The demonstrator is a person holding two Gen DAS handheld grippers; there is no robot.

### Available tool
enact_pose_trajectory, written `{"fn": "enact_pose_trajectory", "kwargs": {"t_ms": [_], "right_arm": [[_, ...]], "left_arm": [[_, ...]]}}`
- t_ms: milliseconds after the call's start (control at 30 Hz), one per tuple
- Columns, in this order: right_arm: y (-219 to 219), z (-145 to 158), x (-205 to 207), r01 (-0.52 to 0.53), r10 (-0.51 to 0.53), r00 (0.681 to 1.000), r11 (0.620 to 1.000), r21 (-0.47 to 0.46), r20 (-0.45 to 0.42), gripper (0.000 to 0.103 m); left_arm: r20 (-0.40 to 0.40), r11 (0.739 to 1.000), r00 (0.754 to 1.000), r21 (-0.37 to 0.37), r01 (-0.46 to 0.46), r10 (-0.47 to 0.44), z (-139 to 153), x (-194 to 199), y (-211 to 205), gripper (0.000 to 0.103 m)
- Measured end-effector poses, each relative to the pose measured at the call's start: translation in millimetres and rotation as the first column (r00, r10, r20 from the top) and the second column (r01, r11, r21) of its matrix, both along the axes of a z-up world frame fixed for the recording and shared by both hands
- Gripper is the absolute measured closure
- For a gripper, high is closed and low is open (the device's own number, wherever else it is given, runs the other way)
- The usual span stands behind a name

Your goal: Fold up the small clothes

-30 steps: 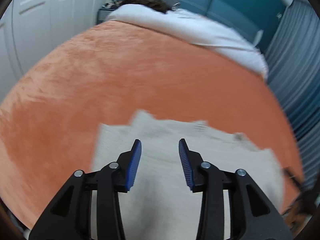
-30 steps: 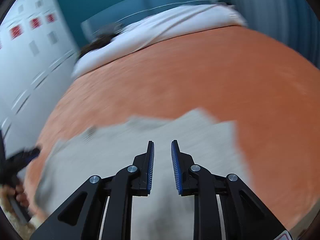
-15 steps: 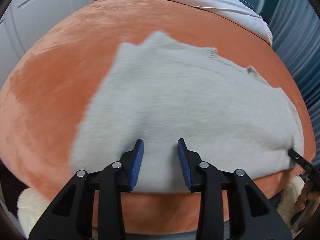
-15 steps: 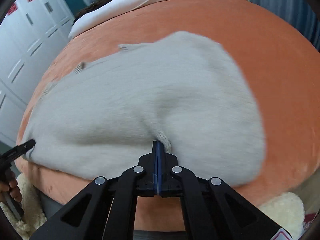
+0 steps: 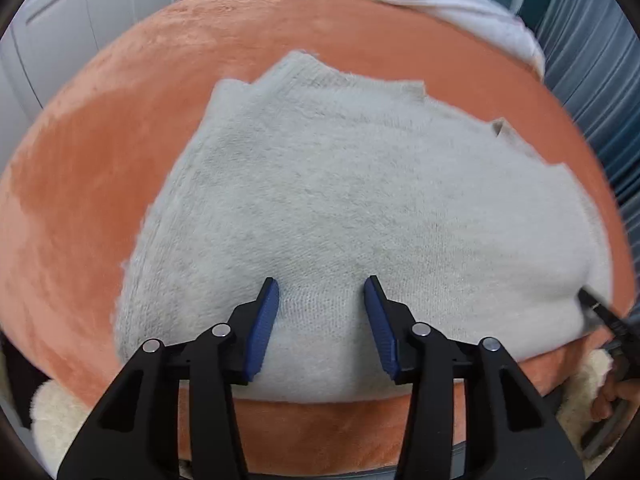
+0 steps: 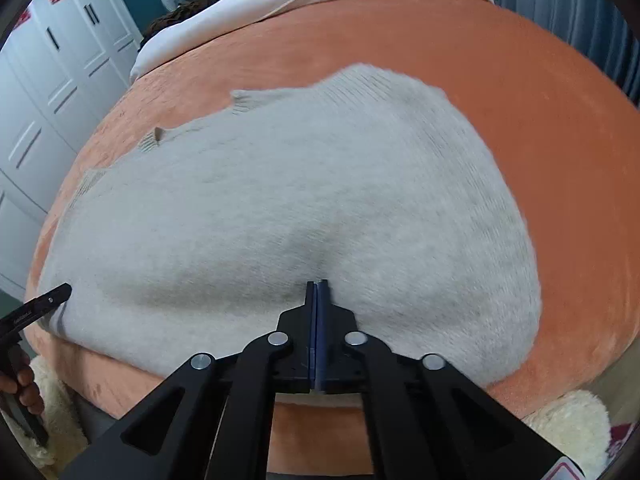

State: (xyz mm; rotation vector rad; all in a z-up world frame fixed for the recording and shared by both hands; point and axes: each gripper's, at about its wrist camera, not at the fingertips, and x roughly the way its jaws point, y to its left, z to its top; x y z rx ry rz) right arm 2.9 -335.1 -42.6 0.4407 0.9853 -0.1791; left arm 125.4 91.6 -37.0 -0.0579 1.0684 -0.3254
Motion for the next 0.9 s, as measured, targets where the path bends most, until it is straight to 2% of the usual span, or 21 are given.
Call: {"fn": "enact_pose_trajectory", "kwargs": {"t_ms": [33, 133, 200, 233, 300, 367, 467, 500, 533, 567, 600, 633, 733, 800, 833, 900], "right_arm": [[-10.7, -1.6, -7.1, 0.016, -0.017, 1.0, 0.999, 0.05, 0.011, 0.103], [-25.7, 17.0, -12.7, 0.066, -0.066, 0.998, 0.998, 0.007, 0.007, 0.103], [-38.6, 40.7, -12.1, 0.084, -0.083, 0.995, 0.996, -0.019, 0.055, 0.085], [-45.4, 52.2, -1.6, 0.091, -0.088, 0.993, 0.995, -0.039, 0.08, 0.082], [-58.0, 65.2, 22.2, 0.102, -0.096, 0.987, 0.994, -0.038, 0.127, 0.054], [-68.6, 68.2, 52.2, 0.11, -0.101, 0.985, 0.992, -0.059, 0.142, 0.05], [-76.9, 51.7, 94.7, 0.099, -0.092, 0.992, 0.992, -0.079, 0.086, 0.047], [-76.9, 42.9, 106.5, 0.095, -0.091, 0.994, 0.992, -0.084, 0.057, 0.047], [-75.9, 30.9, 118.9, 0.079, -0.078, 0.997, 0.993, -0.082, 0.016, 0.051], [-73.9, 24.1, 124.5, 0.063, -0.064, 0.998, 0.994, -0.089, -0.01, 0.082], [-71.7, 22.7, 128.2, 0.052, -0.054, 0.998, 0.994, -0.099, -0.018, 0.094], [-71.9, 28.4, 128.1, 0.057, -0.057, 0.998, 0.994, -0.096, 0.012, 0.094], [-89.1, 61.5, 107.3, 0.113, -0.106, 0.978, 0.993, -0.032, 0.179, 0.095], [-103.7, 67.3, 98.5, 0.16, -0.153, 0.963, 0.987, -0.015, 0.22, 0.096], [-110.4, 58.2, 101.1, 0.176, -0.168, 0.967, 0.984, -0.03, 0.192, 0.096], [-118.0, 18.3, 117.3, 0.162, -0.16, 0.985, 0.986, -0.035, 0.057, 0.096]], "left_arm": [[-0.003, 1.0, 1.0, -0.009, -0.004, 0.004, 3.3, -1.3, 6.8, 0.064], [0.021, 1.0, 1.0, -0.013, -0.015, 0.016, 23.7, 0.5, 18.0, 0.063], [0.065, 1.0, 0.998, -0.023, -0.015, 0.016, 40.3, 17.4, 16.0, 0.057], [0.084, 0.999, 0.996, -0.04, -0.016, 0.019, 47.8, 30.8, 14.5, 0.054], [0.113, 0.997, 0.993, -0.067, -0.026, 0.033, 57.0, 64.8, 7.4, 0.035], [0.123, 0.998, 0.991, -0.036, -0.049, 0.053, 55.1, 101.3, -3.1, 0.03], [0.027, 0.996, 0.997, -0.049, -0.077, 0.078, 31.4, 152.3, -9.0, 0.029], [-0.025, 0.995, 0.997, -0.07, -0.076, 0.074, 20.8, 163.2, -9.7, 0.042], [-0.078, 0.994, 0.994, -0.08, -0.078, 0.072, 10.9, 172.3, -10.4, 0.062], [-0.116, 0.996, 0.992, -0.07, -0.061, 0.052, 3.6, 178.0, -13.8, 0.086], [-0.104, 0.996, 0.994, -0.074, -0.05, 0.042, 5.4, 178.5, -14.3, 0.091], [-0.072, 0.997, 0.997, -0.071, -0.039, 0.034, 13.0, 176.5, -14.4, 0.092], [0.018, 0.997, 1.0, -0.074, -0.02, 0.022, 39.0, 172.4, -9.1, 0.093], [0.046, 0.998, 0.998, -0.044, -0.045, 0.047, 42.1, 177.5, -4.0, 0.094], [0.041, 0.999, 0.998, -0.016, -0.05, 0.051, 34.8, 181.6, -4.6, 0.094], [-0.028, 0.998, 0.998, 0.039, -0.057, 0.058, 4.2, 192.7, -8.8, 0.094]]}}
